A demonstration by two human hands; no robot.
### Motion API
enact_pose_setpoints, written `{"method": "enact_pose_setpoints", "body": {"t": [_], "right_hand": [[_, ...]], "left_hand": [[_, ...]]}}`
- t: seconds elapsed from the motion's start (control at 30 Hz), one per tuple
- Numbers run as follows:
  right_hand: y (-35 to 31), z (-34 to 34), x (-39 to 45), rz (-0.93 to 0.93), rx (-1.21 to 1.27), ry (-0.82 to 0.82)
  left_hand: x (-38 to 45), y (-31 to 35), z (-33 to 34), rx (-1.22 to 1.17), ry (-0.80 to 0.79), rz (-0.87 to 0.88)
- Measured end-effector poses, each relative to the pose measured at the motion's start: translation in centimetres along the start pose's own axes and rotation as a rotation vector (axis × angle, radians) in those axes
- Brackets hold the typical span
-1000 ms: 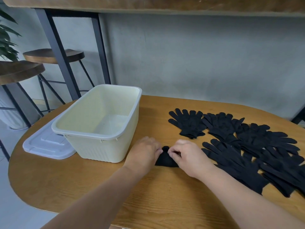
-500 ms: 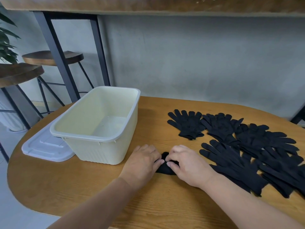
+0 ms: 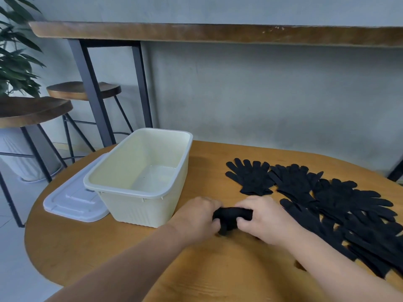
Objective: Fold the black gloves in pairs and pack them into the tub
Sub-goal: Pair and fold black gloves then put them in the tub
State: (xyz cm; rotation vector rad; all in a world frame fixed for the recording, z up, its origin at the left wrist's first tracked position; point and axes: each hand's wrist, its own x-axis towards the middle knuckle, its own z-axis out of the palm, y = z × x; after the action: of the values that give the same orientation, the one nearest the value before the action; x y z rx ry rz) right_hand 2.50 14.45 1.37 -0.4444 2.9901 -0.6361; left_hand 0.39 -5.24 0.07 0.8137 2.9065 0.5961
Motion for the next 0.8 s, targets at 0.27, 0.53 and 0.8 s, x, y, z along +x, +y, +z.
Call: {"method": "enact_pose_setpoints", "body": {"t": [0.27,0.53,0.8], "right_hand": [[-4.4,-10.8,2.5,-0.014,0.223,0.102],[-11.0,-11.9,11.9,-0.119,0.039,0.293],[-14.9,-5.5,21.1,-0.166,-0.333,0.077]], "left_hand": [[2.2,2.7,-12.5,-0.016,0.161,0.01],[3.6,-3.1,-20.9,0.223,0.281,-0.064],[5.6,-11.8,-17.8,0.383,0.102,-0.235]]}}
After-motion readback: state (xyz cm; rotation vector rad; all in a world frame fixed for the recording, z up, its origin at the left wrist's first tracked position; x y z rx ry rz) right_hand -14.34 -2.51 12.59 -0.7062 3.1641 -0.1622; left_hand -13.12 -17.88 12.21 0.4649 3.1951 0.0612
